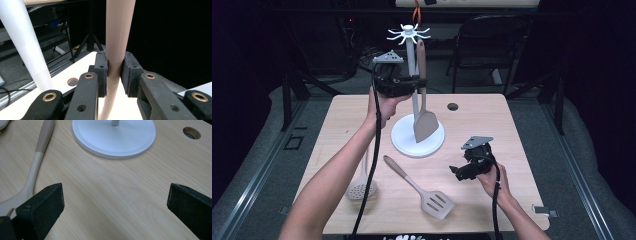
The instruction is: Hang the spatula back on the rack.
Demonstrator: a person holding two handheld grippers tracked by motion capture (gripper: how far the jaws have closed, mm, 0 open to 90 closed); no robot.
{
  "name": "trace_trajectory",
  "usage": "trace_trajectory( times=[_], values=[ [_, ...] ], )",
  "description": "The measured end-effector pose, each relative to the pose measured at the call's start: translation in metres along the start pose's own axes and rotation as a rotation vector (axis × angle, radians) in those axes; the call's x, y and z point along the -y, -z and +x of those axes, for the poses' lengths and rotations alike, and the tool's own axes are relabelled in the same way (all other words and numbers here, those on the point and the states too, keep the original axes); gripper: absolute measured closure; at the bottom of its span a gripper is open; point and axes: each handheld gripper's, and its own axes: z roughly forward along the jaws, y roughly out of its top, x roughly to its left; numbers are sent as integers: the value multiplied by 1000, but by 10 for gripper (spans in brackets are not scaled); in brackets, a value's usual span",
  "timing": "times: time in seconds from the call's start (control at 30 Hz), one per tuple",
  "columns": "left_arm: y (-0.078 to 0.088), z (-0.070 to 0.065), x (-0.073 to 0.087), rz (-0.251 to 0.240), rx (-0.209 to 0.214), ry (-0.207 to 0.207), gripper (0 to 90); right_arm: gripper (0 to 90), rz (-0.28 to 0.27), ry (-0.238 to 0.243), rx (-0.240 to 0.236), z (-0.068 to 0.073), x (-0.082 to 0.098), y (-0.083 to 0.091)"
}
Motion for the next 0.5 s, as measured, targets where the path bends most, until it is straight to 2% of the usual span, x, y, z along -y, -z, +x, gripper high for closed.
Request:
trace_trajectory(
  times=[0.27, 0.5],
  values=[
    [-4, 5, -1, 33, 1, -23, 765, 6, -2, 4, 0, 1, 0, 0],
    [-9, 10, 1, 25, 4, -12, 765, 6, 6, 9, -1, 1, 0, -2]
  ],
)
